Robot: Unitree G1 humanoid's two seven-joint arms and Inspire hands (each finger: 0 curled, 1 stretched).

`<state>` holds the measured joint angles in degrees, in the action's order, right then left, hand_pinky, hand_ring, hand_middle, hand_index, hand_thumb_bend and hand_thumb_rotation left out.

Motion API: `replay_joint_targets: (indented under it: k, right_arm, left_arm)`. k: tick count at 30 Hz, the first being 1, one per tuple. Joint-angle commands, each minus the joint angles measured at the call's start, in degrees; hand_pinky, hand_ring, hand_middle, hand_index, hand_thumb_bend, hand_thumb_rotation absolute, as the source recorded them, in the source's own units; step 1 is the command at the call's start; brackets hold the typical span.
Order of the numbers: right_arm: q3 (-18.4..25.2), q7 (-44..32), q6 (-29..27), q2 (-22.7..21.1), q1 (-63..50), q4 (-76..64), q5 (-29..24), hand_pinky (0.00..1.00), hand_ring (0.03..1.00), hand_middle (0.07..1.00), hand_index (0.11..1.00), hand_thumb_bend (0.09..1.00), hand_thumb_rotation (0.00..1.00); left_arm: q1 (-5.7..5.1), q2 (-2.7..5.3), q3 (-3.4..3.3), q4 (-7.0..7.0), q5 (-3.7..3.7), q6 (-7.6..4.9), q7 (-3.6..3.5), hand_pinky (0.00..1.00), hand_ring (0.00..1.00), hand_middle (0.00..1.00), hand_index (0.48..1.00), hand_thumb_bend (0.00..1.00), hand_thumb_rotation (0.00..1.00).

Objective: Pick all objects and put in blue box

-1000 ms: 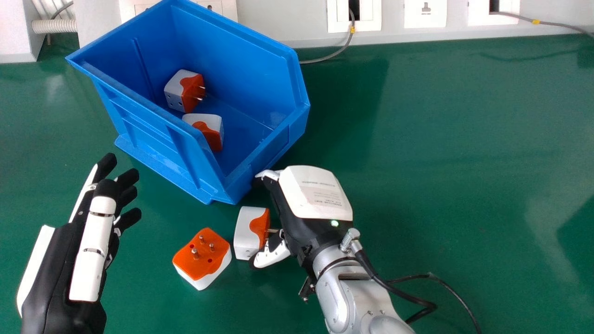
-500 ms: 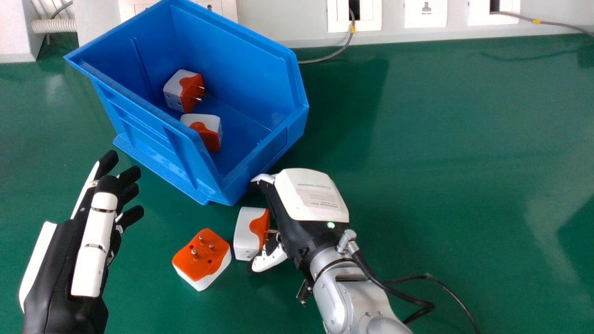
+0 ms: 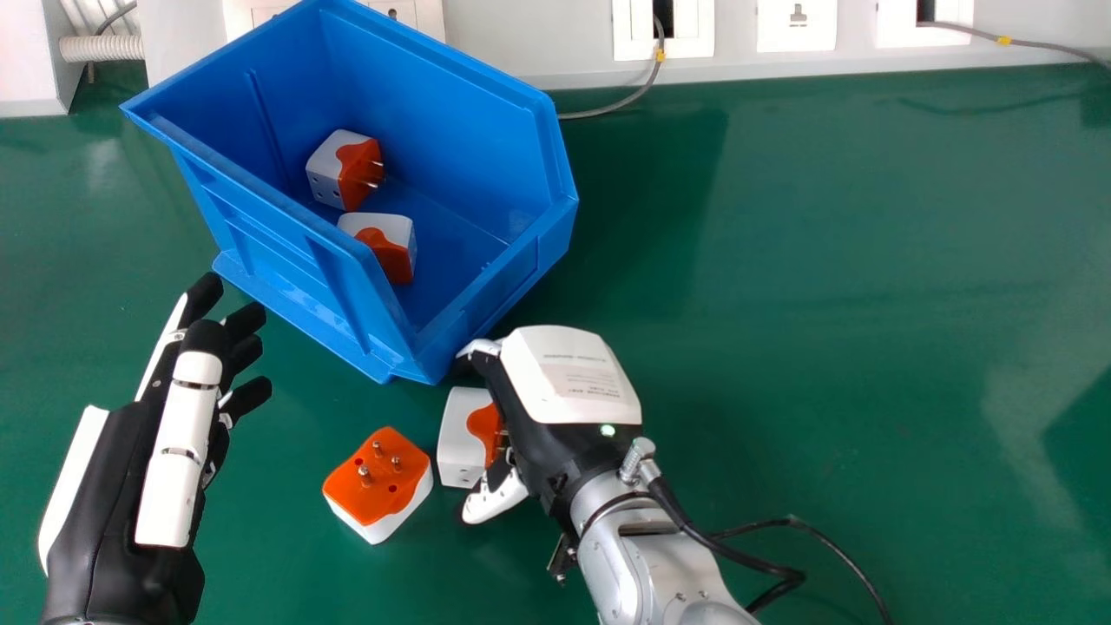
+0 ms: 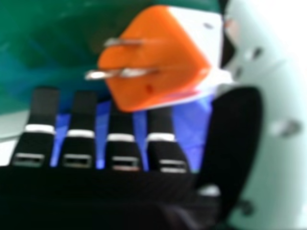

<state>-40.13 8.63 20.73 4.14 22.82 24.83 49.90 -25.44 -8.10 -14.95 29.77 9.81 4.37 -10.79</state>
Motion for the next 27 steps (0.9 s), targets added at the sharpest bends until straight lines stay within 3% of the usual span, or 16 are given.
replay_joint_targets:
  k: [1,13,21,27]
  right_arm:
    - [-0.1,-0.3,0.2,0.2,0.4,-0.6,0.3,0.67,0.768,0.800,0.639,0.698,0.10]
    - [-2.2,-1.4,2.5,0.7,0.6,1.2,1.2,0.67,0.767,0.798,0.513,0.544,0.13]
    - [-2.7,-2.8,4.0,-0.1,2.0,1.5,1.7,0.67,0.761,0.792,0.499,0.526,0.14]
    - [-2.6,-2.7,3.0,-1.0,2.1,1.7,0.9,0.61,0.738,0.768,0.494,0.515,0.13]
  left_arm:
    - [0.46,-0.75,-0.45,0.81,0.10,-0.38,0.13,0.89,0.94,0.93,0.967,0.41,1.00]
    - [0.65,-0.99,-0.86,0.60,0.13,-0.48,0.12,0.89,0.94,0.93,0.972,0.41,1.00]
    - [0.60,-0.97,-1.08,0.87,0.65,-0.22,-0.01,0.89,0.94,0.93,0.974,0.41,1.00]
    - [0.76,-1.11,-1.30,0.89,1.11,-0.06,-0.33,0.89,0.94,0.93,0.976,0.41,1.00]
